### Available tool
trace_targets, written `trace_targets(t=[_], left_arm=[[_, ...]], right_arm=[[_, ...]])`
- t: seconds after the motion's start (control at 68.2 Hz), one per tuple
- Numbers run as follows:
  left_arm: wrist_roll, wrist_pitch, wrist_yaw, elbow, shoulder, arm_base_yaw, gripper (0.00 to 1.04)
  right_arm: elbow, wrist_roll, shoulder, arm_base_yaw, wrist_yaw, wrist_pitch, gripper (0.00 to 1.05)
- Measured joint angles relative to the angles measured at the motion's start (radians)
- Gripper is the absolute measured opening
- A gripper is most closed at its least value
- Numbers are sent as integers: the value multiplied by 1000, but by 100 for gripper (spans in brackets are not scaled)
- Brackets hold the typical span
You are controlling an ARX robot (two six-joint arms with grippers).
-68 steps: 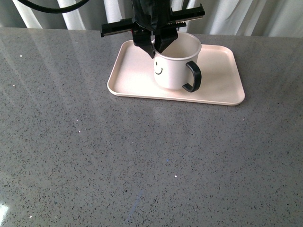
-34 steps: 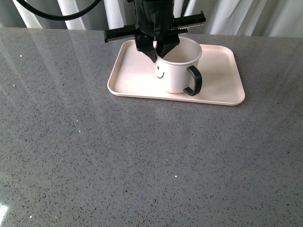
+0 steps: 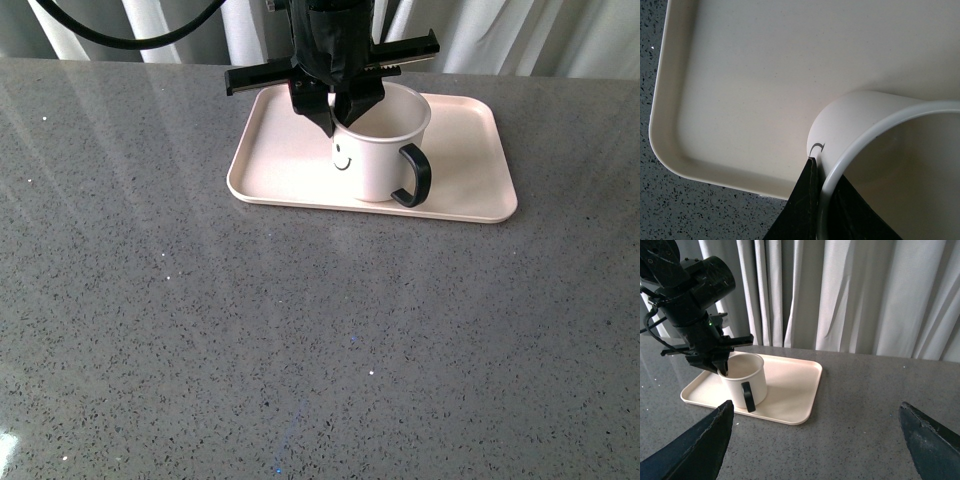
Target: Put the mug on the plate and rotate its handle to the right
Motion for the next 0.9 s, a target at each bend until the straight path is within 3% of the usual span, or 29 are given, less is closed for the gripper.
trace_targets(t=[0.587,0.895], left_arm=[[16,72,-15,-89,-71,1,95],[42,224,-47,-269,-308,21,95]], right_arm=[[0,0,0,0,0,0,96],[0,0,0,0,0,0,96]])
